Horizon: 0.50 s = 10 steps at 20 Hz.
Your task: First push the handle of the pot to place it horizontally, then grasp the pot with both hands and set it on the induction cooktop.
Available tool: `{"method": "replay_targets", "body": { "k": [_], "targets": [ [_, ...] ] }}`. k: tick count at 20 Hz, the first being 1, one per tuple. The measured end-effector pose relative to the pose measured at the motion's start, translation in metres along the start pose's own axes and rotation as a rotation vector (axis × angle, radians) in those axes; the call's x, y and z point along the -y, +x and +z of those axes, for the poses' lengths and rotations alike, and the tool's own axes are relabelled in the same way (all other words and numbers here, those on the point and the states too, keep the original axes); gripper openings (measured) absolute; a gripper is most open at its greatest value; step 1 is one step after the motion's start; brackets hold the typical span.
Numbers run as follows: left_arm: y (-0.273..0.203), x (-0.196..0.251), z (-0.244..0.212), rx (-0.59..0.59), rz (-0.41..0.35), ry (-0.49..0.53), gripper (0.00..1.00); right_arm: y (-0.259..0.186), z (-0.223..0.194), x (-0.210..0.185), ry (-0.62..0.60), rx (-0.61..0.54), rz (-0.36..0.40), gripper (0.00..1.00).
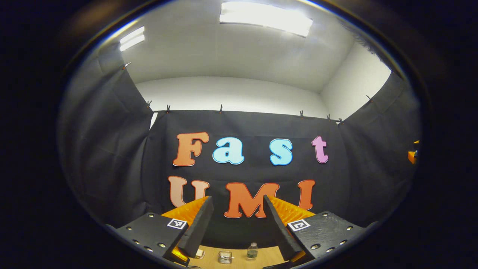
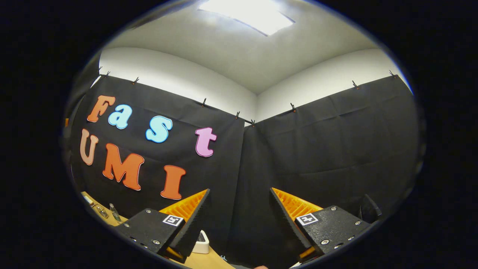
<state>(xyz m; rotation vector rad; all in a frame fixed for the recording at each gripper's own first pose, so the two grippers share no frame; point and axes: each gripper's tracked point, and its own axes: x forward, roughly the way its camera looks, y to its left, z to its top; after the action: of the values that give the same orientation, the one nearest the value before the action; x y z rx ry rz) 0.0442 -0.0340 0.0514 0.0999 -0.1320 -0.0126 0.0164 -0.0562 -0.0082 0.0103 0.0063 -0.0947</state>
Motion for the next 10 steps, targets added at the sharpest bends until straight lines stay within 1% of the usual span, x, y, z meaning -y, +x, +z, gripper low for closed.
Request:
{"method": "replay_targets", "body": {
  "k": [3, 4, 5, 6, 7, 10],
  "targets": [
    [0.0, -0.004, -0.007, -0.021, -0.019, -0.022, 0.8, -0.002, 0.008, -0.017, 0.001, 0.007, 0.015, 0.94],
    [0.0, -0.006, -0.01, -0.028, -0.022, -0.03, 0.8, -0.001, 0.01, -0.02, 0.003, 0.013, 0.017, 0.96],
    [0.0, -0.007, -0.017, -0.046, -0.031, -0.036, 0.82, -0.001, 0.01, -0.022, 0.002, 0.014, 0.013, 0.94],
    [-0.001, -0.005, -0.026, -0.07, -0.038, -0.04, 0.82, 0.0, 0.009, -0.023, 0.002, 0.011, 0.005, 0.94],
    [-0.002, -0.005, -0.031, -0.091, -0.042, -0.036, 0.8, -0.001, 0.008, -0.025, 0.006, 0.007, 0.004, 0.94],
    [-0.006, -0.008, -0.043, -0.131, -0.047, -0.02, 0.8, 0.0, 0.006, -0.03, 0.01, 0.0, 0.006, 0.94]
  ]
}}
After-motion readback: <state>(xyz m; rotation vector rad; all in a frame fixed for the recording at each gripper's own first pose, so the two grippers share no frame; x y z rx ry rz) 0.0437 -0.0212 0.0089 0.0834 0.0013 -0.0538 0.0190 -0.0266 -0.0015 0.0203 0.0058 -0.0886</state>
